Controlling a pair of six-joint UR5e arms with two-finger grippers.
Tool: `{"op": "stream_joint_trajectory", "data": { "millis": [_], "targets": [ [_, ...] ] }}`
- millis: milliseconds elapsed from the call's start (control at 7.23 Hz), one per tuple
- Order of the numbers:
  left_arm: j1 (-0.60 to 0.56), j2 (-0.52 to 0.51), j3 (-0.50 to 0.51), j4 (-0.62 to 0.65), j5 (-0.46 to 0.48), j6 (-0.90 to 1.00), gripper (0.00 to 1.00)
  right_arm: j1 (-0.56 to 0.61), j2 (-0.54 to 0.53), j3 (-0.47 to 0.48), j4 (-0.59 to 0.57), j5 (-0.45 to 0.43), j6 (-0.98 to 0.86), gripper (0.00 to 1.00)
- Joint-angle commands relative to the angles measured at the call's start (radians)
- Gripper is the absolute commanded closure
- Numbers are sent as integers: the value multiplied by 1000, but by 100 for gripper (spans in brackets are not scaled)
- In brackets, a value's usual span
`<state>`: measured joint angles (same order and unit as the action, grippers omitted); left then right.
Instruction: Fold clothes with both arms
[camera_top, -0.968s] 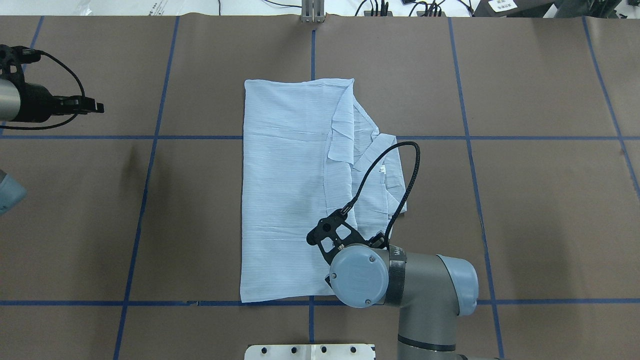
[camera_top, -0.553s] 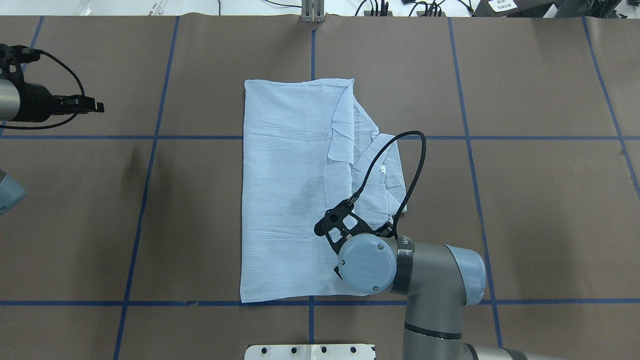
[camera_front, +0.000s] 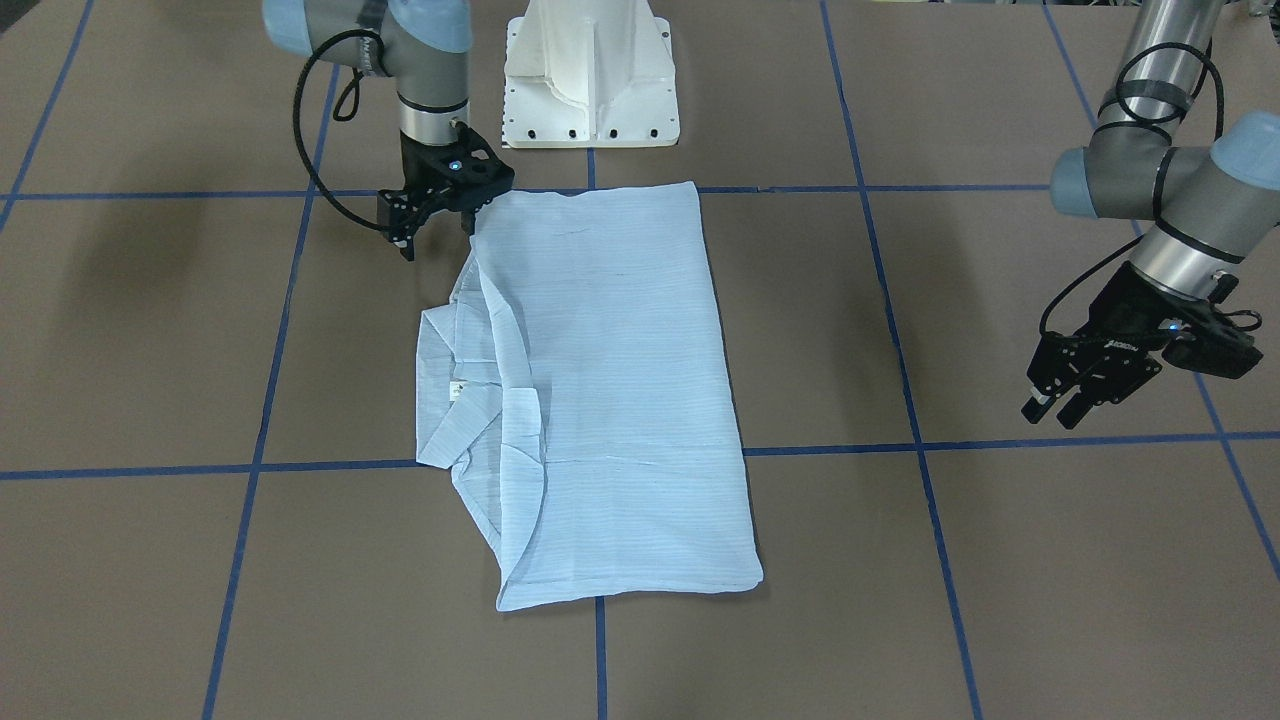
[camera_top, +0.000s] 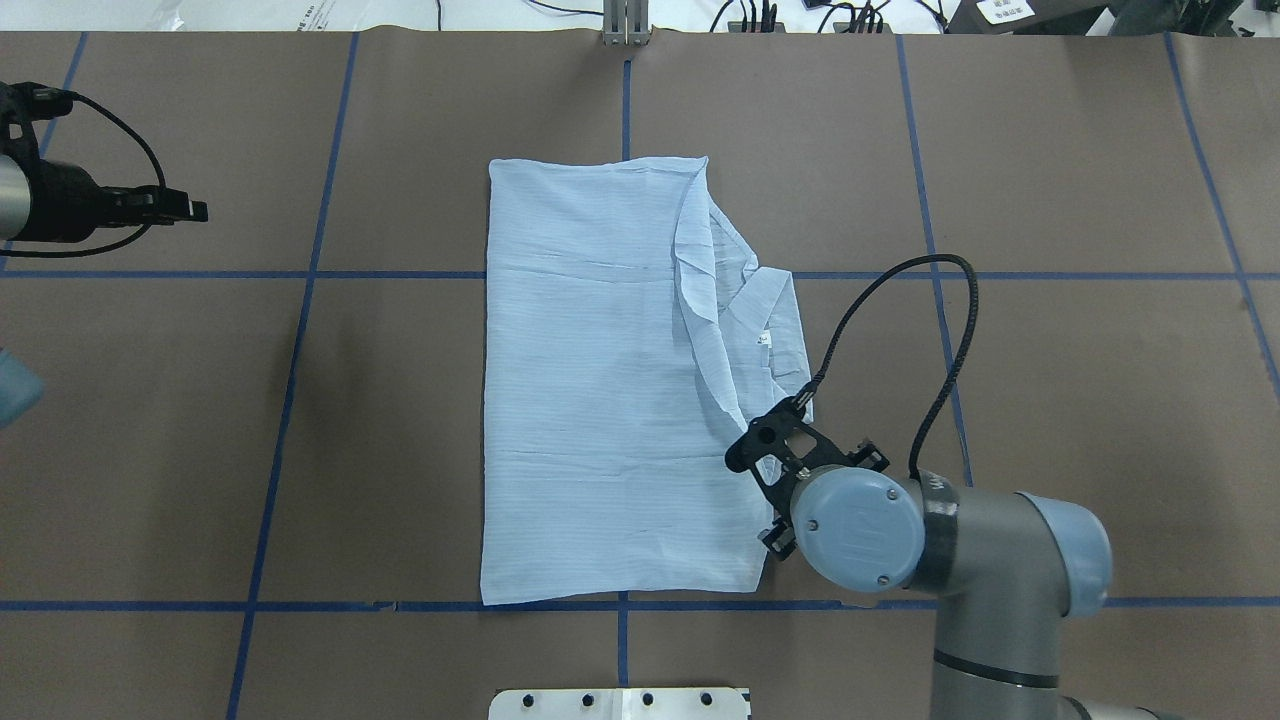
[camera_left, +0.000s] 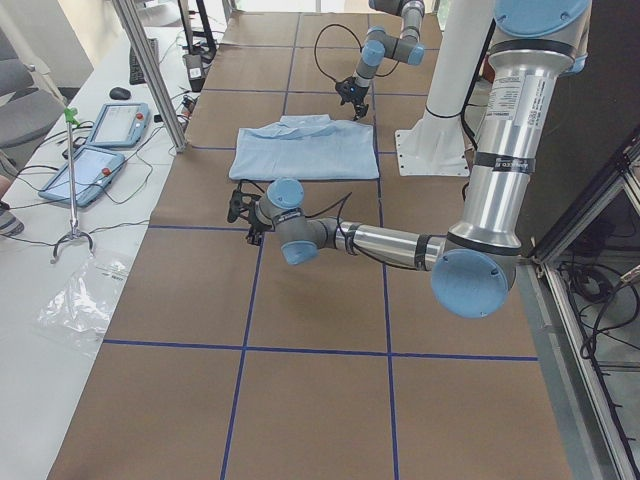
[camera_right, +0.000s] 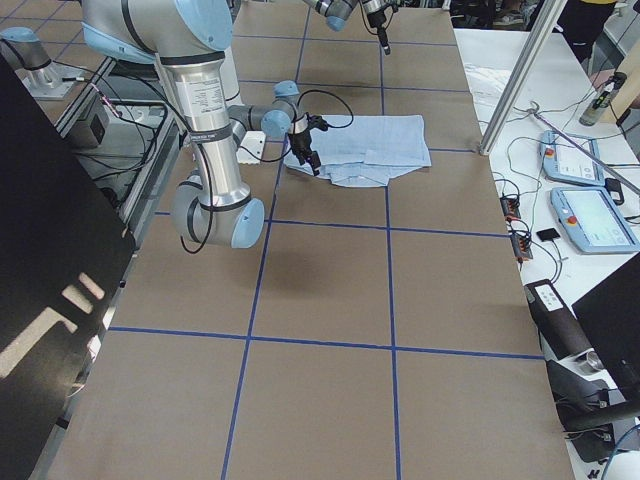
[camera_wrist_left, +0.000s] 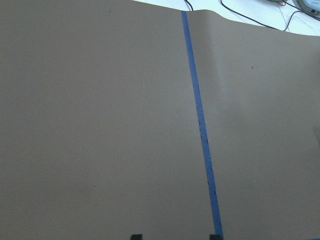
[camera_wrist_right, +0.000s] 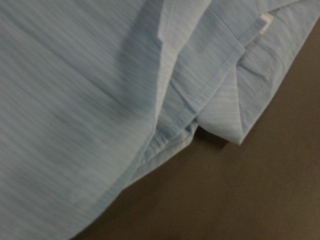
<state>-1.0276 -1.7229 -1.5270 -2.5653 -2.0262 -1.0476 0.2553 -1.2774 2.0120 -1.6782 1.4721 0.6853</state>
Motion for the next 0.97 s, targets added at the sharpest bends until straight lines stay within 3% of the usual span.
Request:
{"op": "stream_joint_trajectory", "data": {
  "millis": [0,415,830],
  "targets": [
    [1,3,-74,100,1,0,45,1,-88,72,2,-1,11,0],
    [1,3,-76,100,1,0,45,-16,-59,71,6,13,182,0],
    [3,3,-73,100,1,0,45,-97,65,48,6,42,707,0]
  ]
}}
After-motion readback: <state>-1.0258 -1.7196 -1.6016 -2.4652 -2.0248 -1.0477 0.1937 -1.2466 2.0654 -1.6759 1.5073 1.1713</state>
